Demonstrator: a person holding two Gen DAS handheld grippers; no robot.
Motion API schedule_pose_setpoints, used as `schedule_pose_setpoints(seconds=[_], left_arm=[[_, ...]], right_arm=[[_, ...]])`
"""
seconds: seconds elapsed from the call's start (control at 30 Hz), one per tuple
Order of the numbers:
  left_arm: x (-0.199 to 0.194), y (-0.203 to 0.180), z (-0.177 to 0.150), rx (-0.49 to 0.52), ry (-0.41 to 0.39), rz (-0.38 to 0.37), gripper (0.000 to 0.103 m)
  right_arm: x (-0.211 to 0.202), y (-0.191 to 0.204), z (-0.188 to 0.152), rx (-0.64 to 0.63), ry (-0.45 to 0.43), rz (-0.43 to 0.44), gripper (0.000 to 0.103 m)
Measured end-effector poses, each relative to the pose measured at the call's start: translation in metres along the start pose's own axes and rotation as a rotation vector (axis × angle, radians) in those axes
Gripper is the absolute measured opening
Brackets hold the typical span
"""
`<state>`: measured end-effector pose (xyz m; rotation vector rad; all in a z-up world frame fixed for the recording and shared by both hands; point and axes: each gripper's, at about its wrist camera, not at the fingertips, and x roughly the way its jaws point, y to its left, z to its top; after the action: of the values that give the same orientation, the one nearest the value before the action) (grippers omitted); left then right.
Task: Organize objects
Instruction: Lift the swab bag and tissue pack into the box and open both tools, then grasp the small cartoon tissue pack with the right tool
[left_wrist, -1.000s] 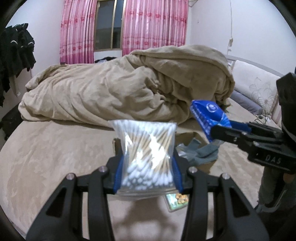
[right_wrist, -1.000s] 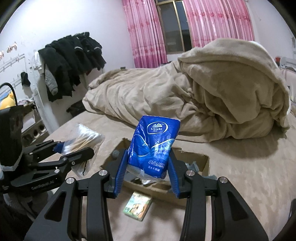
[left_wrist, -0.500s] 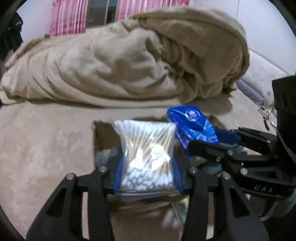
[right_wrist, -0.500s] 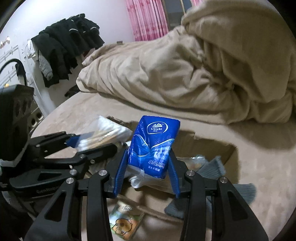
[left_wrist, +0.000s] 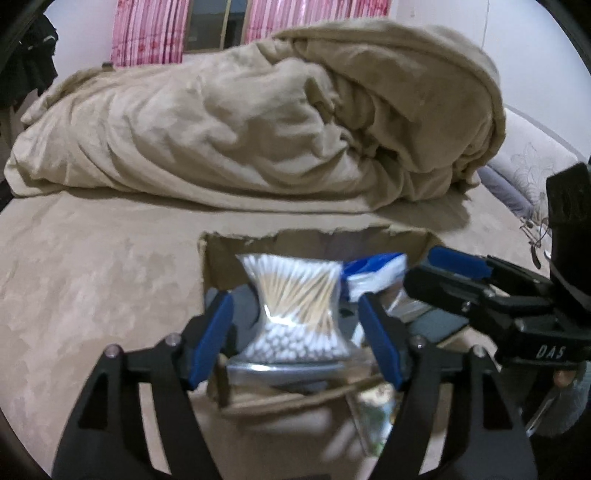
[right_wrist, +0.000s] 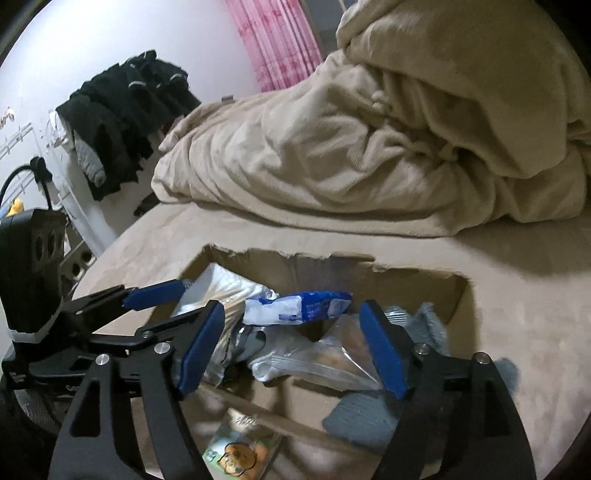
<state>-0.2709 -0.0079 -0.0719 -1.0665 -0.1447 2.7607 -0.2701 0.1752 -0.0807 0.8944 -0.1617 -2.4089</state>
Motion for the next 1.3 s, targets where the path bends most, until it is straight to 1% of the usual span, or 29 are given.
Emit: schedule_pose_setpoints(seconds=[0.03,0.1,0.27,0.33,0.37,0.4,0.47,0.57,0.63,0.73,0.83,1.1,1.2,1.3], left_arm=[[-0.01,-0.002,0.0,0.004,-0.017,0.004,0.073],[-0.028,-0.005,-0.002,0.005,-0.043,0.009,0.083],[-0.081,-0.012,-0.009,0.01,-0.105,0.008,0.083],[-0.105,-0.015,-0.012,0.014,-0.135,0.011,0.083],[-0.114,-0.016,-0.014,0.014,-0.144,0.01,0.084],[-0.123,-0.018,-0.017,0.012,-0.152,0.007,0.089],[-0.141,-0.019,-0.025,0.005,-0.164,0.01,0.094],[-0.158,-0.021,-0.037,0.0,-0.169,0.017,0.094],[-0.165,-0.023,-0.046,0.0,-0.168,0.035,0.094],[-0.17,-0.025,-0.06,0.007,-0.16,0.059,0.094],[-0.164,-0.024,-0.071,-0.005,-0.136,0.058,0.094],[-0.127,-0.008,-0.093,-0.04,-0.052,0.072,0.094],[-0.112,-0.003,-0.097,-0.047,-0.03,0.081,0.094],[-0.097,0.003,-0.103,-0.058,-0.004,0.087,0.094]], right_arm=[[-0.007,0.002,0.001,-0.001,-0.011,-0.001,0.078],[-0.021,0.008,0.003,-0.01,-0.032,-0.008,0.079],[-0.067,0.031,0.003,-0.025,-0.101,-0.038,0.081],[-0.083,0.039,0.001,-0.03,-0.12,-0.053,0.086],[-0.091,0.043,-0.001,-0.03,-0.129,-0.055,0.088],[-0.098,0.046,-0.003,-0.027,-0.138,-0.055,0.09],[-0.112,0.053,-0.008,-0.02,-0.155,-0.053,0.092],[-0.126,0.063,-0.017,-0.017,-0.161,-0.052,0.093],[-0.131,0.068,-0.024,-0.021,-0.153,-0.059,0.093],[-0.133,0.076,-0.033,-0.034,-0.129,-0.064,0.093],[-0.129,0.081,-0.043,-0.052,-0.099,-0.073,0.093],[-0.098,0.076,-0.065,-0.044,-0.008,-0.111,0.093],[-0.079,0.071,-0.073,-0.043,0.032,-0.123,0.093],[-0.062,0.066,-0.08,-0.042,0.069,-0.117,0.093]])
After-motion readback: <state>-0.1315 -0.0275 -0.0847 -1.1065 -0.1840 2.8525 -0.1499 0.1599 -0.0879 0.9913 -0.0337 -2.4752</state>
